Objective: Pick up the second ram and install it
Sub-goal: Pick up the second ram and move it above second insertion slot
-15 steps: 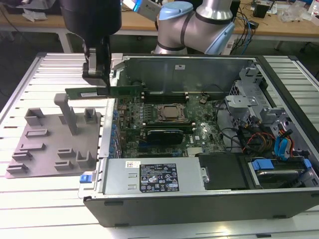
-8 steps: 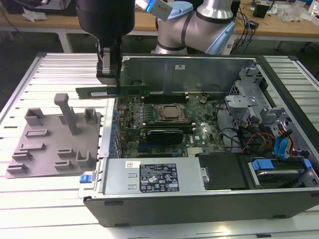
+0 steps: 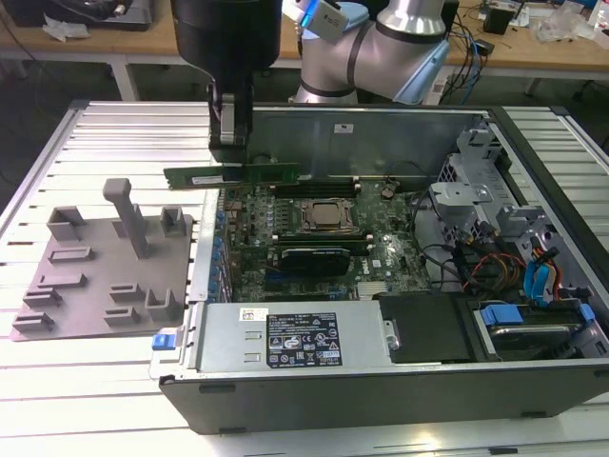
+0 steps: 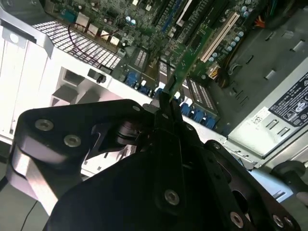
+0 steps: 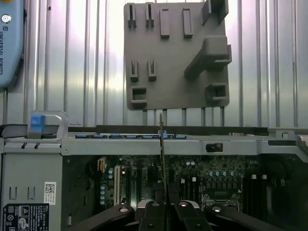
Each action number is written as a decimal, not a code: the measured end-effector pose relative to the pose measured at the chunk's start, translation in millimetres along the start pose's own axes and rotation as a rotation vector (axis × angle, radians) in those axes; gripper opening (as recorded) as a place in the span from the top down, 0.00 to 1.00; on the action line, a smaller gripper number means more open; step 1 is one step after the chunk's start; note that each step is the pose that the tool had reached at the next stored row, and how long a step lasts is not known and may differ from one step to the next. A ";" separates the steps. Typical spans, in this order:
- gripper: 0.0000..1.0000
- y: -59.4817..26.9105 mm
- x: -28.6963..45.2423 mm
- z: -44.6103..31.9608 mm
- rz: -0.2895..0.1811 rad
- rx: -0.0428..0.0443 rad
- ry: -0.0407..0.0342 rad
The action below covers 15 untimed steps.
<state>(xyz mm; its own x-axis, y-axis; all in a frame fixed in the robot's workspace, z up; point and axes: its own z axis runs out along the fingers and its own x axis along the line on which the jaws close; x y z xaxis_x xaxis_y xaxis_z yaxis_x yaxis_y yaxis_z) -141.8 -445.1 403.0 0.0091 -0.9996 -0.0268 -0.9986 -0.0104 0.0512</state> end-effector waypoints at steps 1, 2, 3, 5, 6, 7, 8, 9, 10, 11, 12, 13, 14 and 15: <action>0.89 -2.4 -0.2 0.4 0.000 0.0000 0.0000; 0.89 -5.2 -0.6 0.9 0.000 -0.0001 0.0000; 0.89 -8.2 -0.9 1.5 0.000 -0.0001 0.0000; 0.89 -11.0 -1.2 2.3 0.000 -0.0001 0.0000; 0.89 -12.0 -1.2 2.6 0.000 -0.0002 0.0000; 0.89 -13.3 -1.3 2.9 0.000 -0.0002 0.0001; 0.89 -14.5 -1.5 3.2 0.000 -0.0003 0.0000; 0.89 -15.8 -1.8 3.6 0.000 -0.0004 0.0000; 0.89 -17.2 -2.3 4.0 0.000 -0.0005 0.0001; 0.89 -18.3 -2.6 4.5 0.000 -0.0007 0.0000; 0.89 -20.9 -3.8 5.5 0.000 -0.0009 -0.0001; 0.89 -24.3 -6.9 8.1 0.000 -0.0016 -0.0002; 0.89 -26.1 -8.5 10.1 0.000 -0.0020 -0.0020; 0.89 -28.1 -9.0 11.4 0.001 -0.0021 -0.0054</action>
<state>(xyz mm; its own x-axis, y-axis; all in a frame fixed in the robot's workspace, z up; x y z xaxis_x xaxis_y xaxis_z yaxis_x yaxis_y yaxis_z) -114.3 -435.5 390.4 0.0081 -0.9994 -0.0322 -0.9985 -0.0098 0.0533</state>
